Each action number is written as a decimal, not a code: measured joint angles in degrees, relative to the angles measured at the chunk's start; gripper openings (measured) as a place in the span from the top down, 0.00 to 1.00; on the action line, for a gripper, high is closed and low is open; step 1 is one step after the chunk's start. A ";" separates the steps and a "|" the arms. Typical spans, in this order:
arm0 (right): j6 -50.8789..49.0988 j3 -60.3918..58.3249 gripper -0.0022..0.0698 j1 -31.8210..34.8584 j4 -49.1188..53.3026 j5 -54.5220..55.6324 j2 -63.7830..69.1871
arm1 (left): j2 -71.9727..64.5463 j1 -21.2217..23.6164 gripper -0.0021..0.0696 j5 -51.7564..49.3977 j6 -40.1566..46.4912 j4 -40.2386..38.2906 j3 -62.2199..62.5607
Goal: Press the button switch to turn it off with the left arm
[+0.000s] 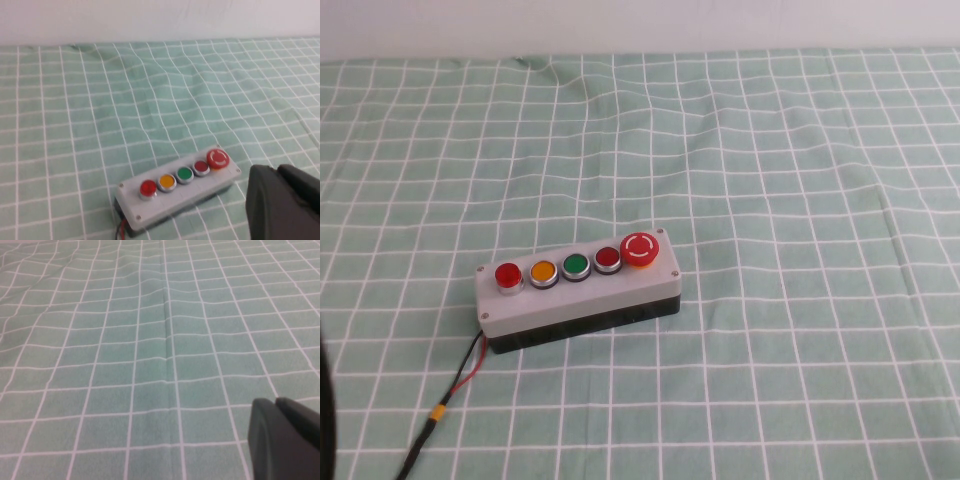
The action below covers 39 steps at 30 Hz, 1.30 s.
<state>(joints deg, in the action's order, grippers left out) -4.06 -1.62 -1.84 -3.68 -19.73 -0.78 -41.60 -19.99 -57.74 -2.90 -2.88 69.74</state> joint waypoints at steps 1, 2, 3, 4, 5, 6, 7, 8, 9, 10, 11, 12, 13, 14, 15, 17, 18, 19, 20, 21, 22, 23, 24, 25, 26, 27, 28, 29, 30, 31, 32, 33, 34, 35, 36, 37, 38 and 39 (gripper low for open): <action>0.00 0.00 0.99 0.00 0.00 0.00 0.00 | 2.28 0.00 0.98 0.11 -0.12 -0.98 -2.71; 0.00 0.00 0.99 0.00 0.00 0.00 0.00 | 4.06 0.00 0.98 0.39 -0.26 -2.04 -5.04; 0.00 0.00 0.99 0.00 0.00 0.00 0.00 | 6.27 0.00 0.98 0.78 -0.39 -3.14 -8.07; 0.00 0.00 0.99 0.00 0.00 0.00 0.00 | 8.45 0.00 0.98 1.53 -0.49 -4.03 -11.18; 0.00 0.00 0.99 0.00 0.00 0.00 0.00 | 10.19 0.00 0.98 2.30 -0.49 -4.54 -13.69; 0.00 0.00 0.99 0.00 0.00 0.00 0.00 | 12.39 0.00 0.98 3.11 -0.49 -4.89 -16.69; 0.00 0.00 0.99 0.00 0.00 0.00 0.00 | 14.57 0.00 0.98 3.96 -0.49 -5.03 -19.44; 0.00 0.00 0.99 0.00 0.00 0.00 0.00 | 16.77 0.00 0.98 4.42 -0.49 -5.15 -21.34; 0.00 0.00 0.99 0.00 0.00 0.00 0.00 | 18.91 0.00 0.98 4.96 -0.49 -5.15 -23.23; 0.00 0.00 0.99 0.00 0.00 0.00 0.00 | 21.02 0.00 0.98 5.07 -0.25 -5.15 -24.51; 0.00 0.00 0.99 0.00 0.00 0.00 0.00 | 22.63 0.00 0.98 4.96 -0.12 -4.90 -25.19; 0.00 0.00 0.99 0.00 0.00 0.00 0.00 | 24.51 0.00 0.98 4.96 -0.04 -4.56 -25.40; 0.00 0.00 0.99 0.00 0.00 0.00 0.00 | 26.37 0.00 0.98 4.96 0.13 -4.31 -25.40; 0.00 0.00 0.99 0.00 0.00 0.00 0.00 | 27.77 0.00 0.98 5.10 0.10 -4.04 -25.40; 0.00 0.00 0.99 0.00 0.00 0.00 0.00 | 29.35 0.00 0.98 5.45 0.10 -3.92 -25.40; 0.00 0.00 0.99 0.00 0.00 0.00 0.00 | 31.71 0.00 0.98 6.55 0.10 -3.80 -25.40; 0.00 0.00 0.99 0.00 0.00 0.00 0.00 | 32.36 0.00 0.98 7.26 0.16 -3.80 -25.40; 0.00 0.00 0.99 0.00 0.00 0.00 0.00 | 32.72 0.00 0.98 7.96 0.16 -3.73 -25.40; 0.00 0.00 0.99 0.00 0.00 0.00 0.00 | 32.85 0.00 0.98 8.30 0.16 -3.68 -25.40; 0.00 0.00 0.99 0.00 0.00 0.00 0.00 | 32.95 0.00 0.98 8.62 0.16 -3.68 -25.40; 0.00 0.00 0.99 0.00 0.00 0.00 0.00 | 32.95 0.00 0.98 8.72 0.16 -3.59 -25.40; 0.00 0.00 0.99 0.00 0.00 0.00 0.00 | 32.95 0.00 0.98 8.60 0.16 -3.59 -25.50; 0.00 0.00 0.99 0.00 0.00 0.00 0.00 | 32.95 0.00 0.98 8.61 0.16 -3.59 -25.48; 0.00 0.00 0.99 0.00 0.00 0.00 0.00 | 32.95 0.00 0.98 8.61 0.16 -3.59 -25.48; 0.00 0.00 0.99 0.00 0.00 0.00 0.00 | 32.95 0.00 0.98 8.51 0.16 -3.59 -25.48; 0.00 0.00 0.99 0.00 0.00 0.00 0.00 | 32.95 0.00 0.98 8.52 0.16 -3.55 -25.48; 0.00 0.00 0.99 0.00 0.00 0.00 0.00 | 32.95 0.00 0.98 8.52 0.16 -3.55 -25.48; 0.00 0.00 0.99 0.00 0.00 0.00 0.00 | 32.95 0.00 0.98 8.52 0.16 -3.44 -25.48; 0.00 0.00 0.99 0.00 0.00 0.00 0.00 | 32.95 0.00 0.98 8.67 0.16 -3.08 -25.48; 0.00 0.00 0.99 0.00 0.00 0.00 0.00 | 32.95 0.00 0.98 8.81 0.16 -2.62 -25.48; 0.00 0.00 0.99 0.00 0.00 0.00 0.00 | 32.95 0.00 0.98 8.81 0.16 -2.12 -25.48; 0.00 0.00 0.99 0.00 0.00 0.00 0.00 | 32.95 0.00 0.98 8.91 0.16 -1.24 -25.48; 0.00 0.00 0.99 0.00 0.00 0.00 0.00 | 32.95 0.00 0.98 9.04 0.16 -0.33 -25.48; 0.00 0.00 0.99 0.00 0.00 0.00 0.00 | 32.95 0.00 0.98 9.52 0.16 0.39 -25.48; 0.00 0.00 0.99 0.00 0.00 0.00 0.00 | 32.95 0.00 0.98 10.63 0.24 0.99 -25.64; 0.00 0.00 0.99 0.00 0.00 0.00 0.00 | 32.95 0.00 0.98 12.29 0.24 1.72 -26.06; 0.00 0.00 0.99 0.00 0.00 0.00 0.00 | 32.95 0.00 0.98 14.15 0.24 2.20 -26.32; 0.00 0.00 0.99 0.00 0.00 0.00 0.00 | 32.95 0.27 0.98 15.85 0.24 2.41 -26.48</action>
<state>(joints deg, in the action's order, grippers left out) -4.06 -1.62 -1.84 -3.68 -19.73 -0.78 -8.65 -19.71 -41.89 -2.66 -0.47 43.26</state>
